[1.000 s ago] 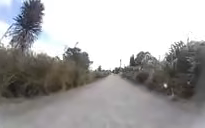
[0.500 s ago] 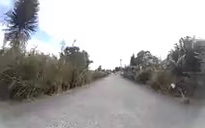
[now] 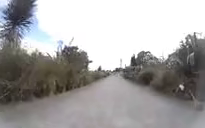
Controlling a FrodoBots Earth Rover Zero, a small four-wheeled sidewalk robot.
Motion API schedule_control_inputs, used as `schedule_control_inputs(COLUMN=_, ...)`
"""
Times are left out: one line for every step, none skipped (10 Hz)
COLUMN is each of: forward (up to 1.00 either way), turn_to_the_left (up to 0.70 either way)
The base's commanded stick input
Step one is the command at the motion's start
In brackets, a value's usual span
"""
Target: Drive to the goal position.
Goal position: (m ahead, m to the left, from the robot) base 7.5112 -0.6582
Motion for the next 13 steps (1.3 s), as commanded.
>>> schedule_control_inputs(forward=0.85, turn_to_the_left=0.00)
schedule_control_inputs(forward=0.85, turn_to_the_left=0.00)
schedule_control_inputs(forward=0.85, turn_to_the_left=0.00)
schedule_control_inputs(forward=0.85, turn_to_the_left=0.00)
schedule_control_inputs(forward=0.85, turn_to_the_left=0.00)
schedule_control_inputs(forward=0.85, turn_to_the_left=0.00)
schedule_control_inputs(forward=0.85, turn_to_the_left=0.00)
schedule_control_inputs(forward=0.85, turn_to_the_left=0.00)
schedule_control_inputs(forward=0.85, turn_to_the_left=0.00)
schedule_control_inputs(forward=0.85, turn_to_the_left=0.00)
schedule_control_inputs(forward=0.85, turn_to_the_left=0.00)
schedule_control_inputs(forward=0.85, turn_to_the_left=0.00)
schedule_control_inputs(forward=0.85, turn_to_the_left=0.00)
